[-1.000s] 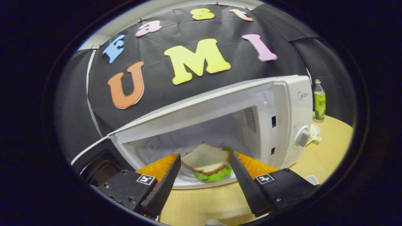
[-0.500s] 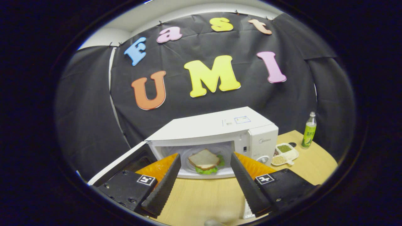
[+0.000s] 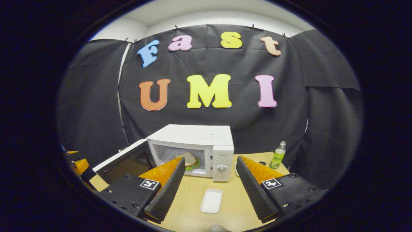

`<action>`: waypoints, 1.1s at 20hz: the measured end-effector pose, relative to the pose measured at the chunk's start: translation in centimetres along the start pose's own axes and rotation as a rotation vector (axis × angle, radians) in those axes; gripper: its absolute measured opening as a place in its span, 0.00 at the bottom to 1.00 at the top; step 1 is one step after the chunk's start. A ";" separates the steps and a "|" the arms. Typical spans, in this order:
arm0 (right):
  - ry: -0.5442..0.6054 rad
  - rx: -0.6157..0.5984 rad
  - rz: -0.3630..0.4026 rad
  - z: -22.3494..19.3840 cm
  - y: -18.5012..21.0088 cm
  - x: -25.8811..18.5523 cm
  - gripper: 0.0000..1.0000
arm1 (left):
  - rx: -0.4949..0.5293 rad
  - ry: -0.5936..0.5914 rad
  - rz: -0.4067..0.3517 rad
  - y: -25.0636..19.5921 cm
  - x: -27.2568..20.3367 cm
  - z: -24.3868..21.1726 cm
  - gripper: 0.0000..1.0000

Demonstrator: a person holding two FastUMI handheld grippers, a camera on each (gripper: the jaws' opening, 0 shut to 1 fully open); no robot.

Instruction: Open the microwave oven with the left hand, put the food in, and close the microwave oven.

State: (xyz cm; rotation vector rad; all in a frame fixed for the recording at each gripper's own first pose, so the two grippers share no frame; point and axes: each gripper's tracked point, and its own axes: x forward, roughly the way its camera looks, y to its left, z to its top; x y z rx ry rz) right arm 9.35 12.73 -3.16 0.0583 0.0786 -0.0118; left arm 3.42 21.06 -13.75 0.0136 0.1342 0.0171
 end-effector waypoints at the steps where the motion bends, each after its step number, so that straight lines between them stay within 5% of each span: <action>1: 0.001 0.005 -0.015 0.2 -0.9 -1.1 1.00 | -0.002 -0.008 -0.008 0.1 0.0 0.2 0.82; 2: 0.002 0.006 -0.033 0.5 -1.8 -2.0 0.92 | -0.003 -0.014 -0.005 0.3 0.2 0.3 0.82; 4: -0.003 0.008 -0.062 1.5 -3.5 -3.4 1.00 | -0.001 -0.011 -0.005 0.8 0.9 -0.1 0.82; 5: 0.003 0.012 -0.076 1.5 -4.1 -4.1 1.00 | -0.004 -0.003 -0.012 1.0 1.2 -0.6 0.64; 6: 0.007 0.014 -0.087 1.4 -4.6 -4.6 0.92 | -0.005 -0.007 0.006 1.6 1.3 -0.7 0.67; 7: 0.012 0.018 -0.100 1.3 -5.0 -5.1 0.92 | -0.008 -0.006 0.006 2.0 1.6 -0.9 0.44; 9: 0.029 0.041 -0.098 0.8 -5.0 -5.7 1.00 | -0.009 0.000 0.007 2.7 2.3 -1.7 0.23; 10: 0.043 0.045 -0.098 0.4 -5.0 -5.8 0.92 | -0.006 0.008 0.027 3.6 2.8 -2.1 0.24; 12: 0.061 0.048 -0.098 -0.1 -5.3 -6.0 0.92 | -0.021 0.026 0.040 4.4 3.4 -3.2 0.03; 14: 0.084 0.046 -0.095 -0.5 -5.4 -6.0 1.00 | -0.028 0.026 0.043 4.7 4.0 -3.9 0.00; 15: 0.091 0.040 -0.096 -0.7 -5.6 -6.0 0.92 | -0.019 0.030 0.049 4.9 4.5 -4.5 0.01; 17: 0.087 0.037 -0.107 -0.3 -5.9 -6.2 1.00 | -0.010 0.048 0.028 4.6 5.3 -6.0 0.00; 21: 0.085 0.046 -0.124 -0.1 -5.7 -6.5 1.00 | 0.011 0.086 -0.004 3.5 6.6 -8.5 0.00; 22: 0.088 0.046 -0.127 -0.1 -5.7 -6.5 0.92 | 0.016 0.095 -0.011 3.1 6.9 -8.9 0.00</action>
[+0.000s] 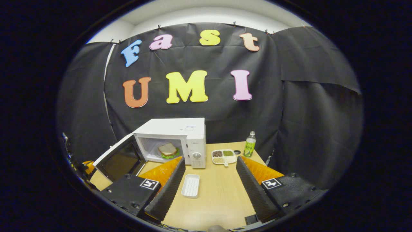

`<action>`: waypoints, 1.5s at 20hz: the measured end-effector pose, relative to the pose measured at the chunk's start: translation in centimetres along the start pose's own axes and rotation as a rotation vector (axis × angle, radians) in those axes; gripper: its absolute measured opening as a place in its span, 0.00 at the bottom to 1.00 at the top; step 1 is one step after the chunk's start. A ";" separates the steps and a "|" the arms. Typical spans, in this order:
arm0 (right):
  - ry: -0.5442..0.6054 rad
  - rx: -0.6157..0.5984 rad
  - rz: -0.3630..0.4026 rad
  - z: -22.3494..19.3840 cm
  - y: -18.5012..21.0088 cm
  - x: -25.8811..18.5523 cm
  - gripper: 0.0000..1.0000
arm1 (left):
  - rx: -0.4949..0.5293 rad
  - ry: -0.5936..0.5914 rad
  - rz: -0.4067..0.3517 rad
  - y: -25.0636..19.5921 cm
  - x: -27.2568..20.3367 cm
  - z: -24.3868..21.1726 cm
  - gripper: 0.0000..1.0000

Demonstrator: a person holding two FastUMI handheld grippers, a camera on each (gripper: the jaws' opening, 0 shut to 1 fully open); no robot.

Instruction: Open the microwave oven with the left hand, put the food in, and close the microwave oven.

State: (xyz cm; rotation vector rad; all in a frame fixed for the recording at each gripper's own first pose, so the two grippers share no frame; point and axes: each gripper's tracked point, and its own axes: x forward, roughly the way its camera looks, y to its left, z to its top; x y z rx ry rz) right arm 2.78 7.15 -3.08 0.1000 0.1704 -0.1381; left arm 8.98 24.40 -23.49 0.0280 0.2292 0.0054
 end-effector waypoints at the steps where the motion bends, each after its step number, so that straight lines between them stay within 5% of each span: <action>1: 0.003 -0.002 0.000 -0.2 0.0 0.0 1.00 | 0.007 0.010 -0.005 -0.3 0.3 -0.5 0.00; 3: 0.012 -0.006 -0.005 -0.5 -0.3 -0.1 0.92 | 0.007 0.004 0.004 -0.4 0.7 -0.7 0.00; 4: 0.013 -0.006 -0.004 -0.5 -0.4 -0.2 1.00 | 0.002 0.011 0.009 -0.6 0.7 -0.9 0.00; 6: 0.005 -0.002 -0.006 -0.3 -0.7 -0.4 1.00 | -0.010 0.015 -0.003 -1.5 1.2 -1.3 0.00; 7: 0.006 -0.003 -0.006 -0.4 -0.8 -0.3 0.92 | -0.014 0.011 -0.011 -2.1 1.1 -1.3 0.00; 9: 0.009 0.010 -0.010 -0.3 -1.1 -0.2 1.00 | -0.015 0.007 -0.034 -3.3 1.1 -1.3 0.00; 10: 0.000 0.017 -0.009 0.0 -1.1 -0.3 0.92 | -0.026 0.008 -0.044 -3.9 1.2 -1.3 0.00; 11: -0.004 0.014 -0.014 0.4 -1.4 -0.3 1.00 | -0.033 0.006 -0.058 -4.6 1.2 -1.1 0.00; 13: -0.006 0.020 -0.016 0.3 -1.9 -0.4 1.00 | -0.025 0.006 -0.088 -6.2 1.4 -1.2 0.00; 14: -0.006 0.025 -0.021 0.4 -2.2 -0.5 0.92 | -0.019 0.007 -0.103 -7.1 1.4 -1.1 0.00; 16: -0.006 0.036 -0.029 0.3 -2.9 -0.6 1.00 | -0.014 0.004 -0.137 -9.0 1.5 -1.1 0.00; 20: -0.005 0.054 -0.048 0.3 -4.2 -1.1 1.00 | 0.007 0.003 -0.214 -13.6 1.4 -0.8 0.00; 21: -0.007 0.058 -0.052 0.1 -4.6 -1.3 0.92 | 0.013 0.004 -0.233 -14.7 1.2 -0.5 0.00; 23: -0.008 0.059 -0.055 0.1 -5.1 -1.5 1.00 | 0.024 0.005 -0.270 -16.8 1.0 0.2 0.00; 26: -0.013 0.048 -0.067 0.6 -6.2 -1.9 1.00 | 0.048 0.004 -0.317 -19.6 1.4 0.9 0.00; 27: -0.016 0.045 -0.079 0.7 -6.8 -1.9 0.92 | 0.052 0.002 -0.332 -20.4 1.7 1.2 0.00; 28: -0.020 0.047 -0.083 0.9 -7.3 -1.9 1.00 | 0.056 0.006 -0.345 -21.3 2.1 1.3 0.00; 30: -0.026 0.054 -0.096 1.3 -8.3 -2.0 1.00 | 0.066 0.008 -0.366 -22.8 2.7 1.7 0.00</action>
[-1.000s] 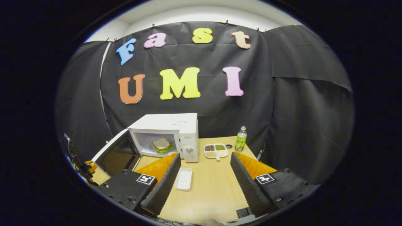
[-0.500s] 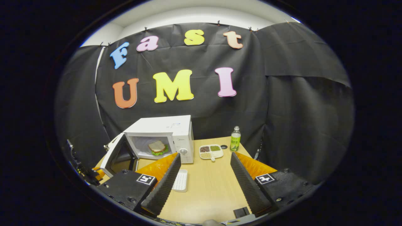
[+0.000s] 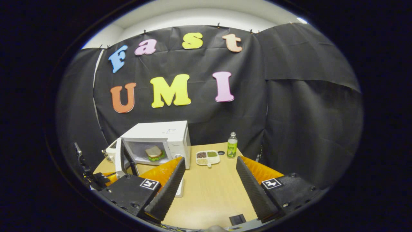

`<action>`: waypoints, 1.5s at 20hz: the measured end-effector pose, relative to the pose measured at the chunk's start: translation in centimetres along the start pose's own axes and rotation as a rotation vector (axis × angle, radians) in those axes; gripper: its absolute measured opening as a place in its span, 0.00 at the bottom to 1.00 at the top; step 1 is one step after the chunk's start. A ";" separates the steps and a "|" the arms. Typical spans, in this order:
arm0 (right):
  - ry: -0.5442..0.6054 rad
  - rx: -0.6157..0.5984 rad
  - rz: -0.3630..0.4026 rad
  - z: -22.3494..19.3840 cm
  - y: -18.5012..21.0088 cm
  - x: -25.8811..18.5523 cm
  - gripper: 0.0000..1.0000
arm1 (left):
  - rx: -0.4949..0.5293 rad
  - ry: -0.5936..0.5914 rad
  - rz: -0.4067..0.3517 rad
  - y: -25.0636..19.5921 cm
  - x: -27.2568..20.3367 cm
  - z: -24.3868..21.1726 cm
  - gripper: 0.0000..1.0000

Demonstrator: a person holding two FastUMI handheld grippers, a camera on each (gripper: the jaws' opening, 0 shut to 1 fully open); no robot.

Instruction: Open the microwave oven with the left hand, put the food in, and close the microwave oven.

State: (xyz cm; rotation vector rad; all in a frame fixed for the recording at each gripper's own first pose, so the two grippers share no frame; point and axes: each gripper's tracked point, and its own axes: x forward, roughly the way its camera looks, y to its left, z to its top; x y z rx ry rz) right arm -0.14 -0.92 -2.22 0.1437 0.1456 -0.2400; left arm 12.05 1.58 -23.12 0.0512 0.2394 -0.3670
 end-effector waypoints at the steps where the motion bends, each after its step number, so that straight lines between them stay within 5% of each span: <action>1: -0.002 0.002 -0.005 0.2 -0.4 0.1 0.92 | 0.006 0.000 -0.008 -0.5 0.6 0.2 0.00; 2: -0.004 0.004 -0.012 0.4 -0.9 0.2 1.00 | 0.011 0.001 -0.015 -1.0 1.3 0.4 0.00; 4: -0.001 0.008 -0.020 0.3 -1.7 0.4 1.00 | 0.014 0.003 -0.027 -1.8 2.4 0.9 0.00; 5: 0.004 0.008 -0.020 0.3 -2.1 0.5 0.92 | 0.014 0.001 -0.032 -2.3 2.9 1.1 0.00; 7: 0.003 0.012 -0.030 0.5 -2.8 0.9 0.92 | 0.007 0.003 -0.041 -3.0 4.2 1.6 0.00; 8: -0.001 0.014 -0.035 0.7 -3.2 1.0 1.00 | 0.006 0.000 -0.047 -3.4 4.8 1.9 0.00; 9: 0.000 0.015 -0.040 0.8 -3.6 1.2 0.92 | 0.010 -0.002 -0.050 -3.8 5.5 2.2 0.00; 14: 0.008 0.030 -0.055 0.7 -5.1 2.3 0.92 | 0.028 0.001 -0.060 -5.3 8.9 3.1 0.00; 15: 0.010 0.029 -0.057 0.7 -5.3 2.5 1.00 | 0.033 0.001 -0.060 -5.5 9.6 3.4 0.00; 17: 0.005 0.021 -0.066 0.7 -5.9 3.0 1.00 | 0.033 0.001 -0.064 -5.8 10.9 3.7 0.00; 18: 0.008 0.022 -0.069 0.7 -6.0 3.3 0.92 | 0.027 0.002 -0.068 -6.1 11.6 3.9 0.00; 19: 0.008 0.025 -0.069 0.6 -6.2 3.5 1.00 | 0.027 0.001 -0.070 -6.2 12.1 4.1 0.00; 21: 0.011 0.031 -0.071 0.6 -6.3 4.1 1.00 | 0.046 0.004 -0.071 -6.5 13.2 4.3 0.00; 22: 0.017 0.034 -0.072 0.6 -6.4 4.4 0.92 | 0.052 0.003 -0.072 -6.6 13.8 4.5 0.00; 24: 0.022 0.041 -0.074 0.5 -6.7 4.9 0.92 | 0.047 0.004 -0.077 -6.9 15.0 4.8 0.00; 25: 0.023 0.043 -0.074 0.5 -6.8 5.3 1.00 | 0.045 0.003 -0.077 -7.0 15.6 5.0 0.00; 27: 0.027 0.049 -0.075 0.5 -7.0 5.9 0.92 | 0.052 0.006 -0.073 -7.1 16.4 5.2 0.00; 28: 0.029 0.052 -0.075 0.4 -7.1 6.1 1.00 | 0.054 0.006 -0.076 -7.2 16.9 5.4 0.00; 29: 0.032 0.051 -0.075 0.3 -7.1 6.3 0.92 | 0.059 0.006 -0.075 -7.3 17.4 5.6 0.00; 30: 0.032 0.051 -0.075 0.2 -7.3 6.5 1.00 | 0.064 0.007 -0.073 -7.6 17.8 5.6 0.00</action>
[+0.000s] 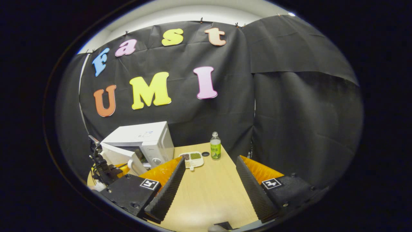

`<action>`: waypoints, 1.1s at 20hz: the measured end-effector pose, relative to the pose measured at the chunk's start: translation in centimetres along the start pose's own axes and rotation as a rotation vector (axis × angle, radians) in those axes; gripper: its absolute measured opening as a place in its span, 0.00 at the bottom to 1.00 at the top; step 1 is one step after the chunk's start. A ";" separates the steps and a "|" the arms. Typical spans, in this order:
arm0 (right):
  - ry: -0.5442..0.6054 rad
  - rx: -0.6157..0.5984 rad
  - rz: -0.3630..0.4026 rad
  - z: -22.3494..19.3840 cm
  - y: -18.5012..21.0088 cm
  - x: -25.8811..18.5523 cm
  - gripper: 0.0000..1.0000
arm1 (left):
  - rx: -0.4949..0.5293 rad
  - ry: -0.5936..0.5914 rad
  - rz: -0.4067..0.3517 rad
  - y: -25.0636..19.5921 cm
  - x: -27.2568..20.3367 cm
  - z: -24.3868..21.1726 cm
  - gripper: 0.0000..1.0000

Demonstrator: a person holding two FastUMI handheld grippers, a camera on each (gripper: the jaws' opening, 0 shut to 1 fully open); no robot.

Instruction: Open the microwave oven with the left hand, put the food in, and close the microwave oven.

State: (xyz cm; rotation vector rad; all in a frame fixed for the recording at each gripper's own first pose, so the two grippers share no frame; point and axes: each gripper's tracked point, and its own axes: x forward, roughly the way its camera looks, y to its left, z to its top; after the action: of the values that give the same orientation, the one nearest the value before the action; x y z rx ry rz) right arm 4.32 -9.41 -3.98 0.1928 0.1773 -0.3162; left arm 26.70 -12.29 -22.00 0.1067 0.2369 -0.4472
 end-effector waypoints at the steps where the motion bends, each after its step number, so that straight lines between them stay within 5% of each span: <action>1: 0.004 0.000 -0.001 0.0 0.0 0.2 1.00 | 0.002 -0.001 0.001 0.0 0.3 0.1 0.00; 2: 0.006 0.002 -0.001 -0.1 -0.1 0.4 0.92 | -0.006 -0.005 0.003 0.0 0.7 0.3 0.00; 3: 0.009 0.003 -0.003 -0.2 -0.3 0.6 1.00 | -0.016 -0.006 0.002 -0.2 1.0 0.5 0.00; 7: 0.016 0.003 0.000 -0.2 -0.3 1.2 1.00 | -0.020 -0.017 0.012 -0.3 2.6 1.3 0.00; 8: 0.018 -0.003 0.001 -0.2 -0.4 1.4 0.92 | -0.020 -0.019 0.016 -0.2 3.0 1.4 0.00; 9: 0.019 -0.006 0.000 -0.3 -0.4 1.5 1.00 | -0.026 -0.017 0.021 -0.2 3.5 1.6 0.00; 13: 0.030 -0.021 0.000 -0.1 -0.8 2.1 1.00 | -0.075 -0.017 0.042 0.0 5.1 2.1 0.00; 14: 0.029 -0.025 -0.001 0.1 -0.8 2.2 1.00 | -0.097 -0.021 0.048 0.0 5.2 2.1 0.10; 15: 0.025 -0.027 -0.003 0.1 -0.9 2.4 1.00 | -0.110 -0.017 0.054 0.0 5.3 2.2 0.00; 17: 0.034 -0.021 0.003 0.0 -0.8 2.7 0.92 | -0.106 -0.017 0.060 -0.1 5.4 2.2 0.00; 21: 0.032 -0.033 0.016 0.1 0.1 2.9 1.00 | -0.109 0.017 0.064 0.3 6.1 1.9 0.00; 22: 0.038 -0.042 0.026 0.2 0.6 3.0 0.92 | -0.108 0.002 0.063 0.1 6.1 2.4 0.10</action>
State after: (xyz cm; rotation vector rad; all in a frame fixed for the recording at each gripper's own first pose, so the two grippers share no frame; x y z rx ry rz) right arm 7.32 -9.75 -4.33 0.1596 0.2185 -0.2826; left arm 32.54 -15.08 -21.23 0.0084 0.2584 -0.3713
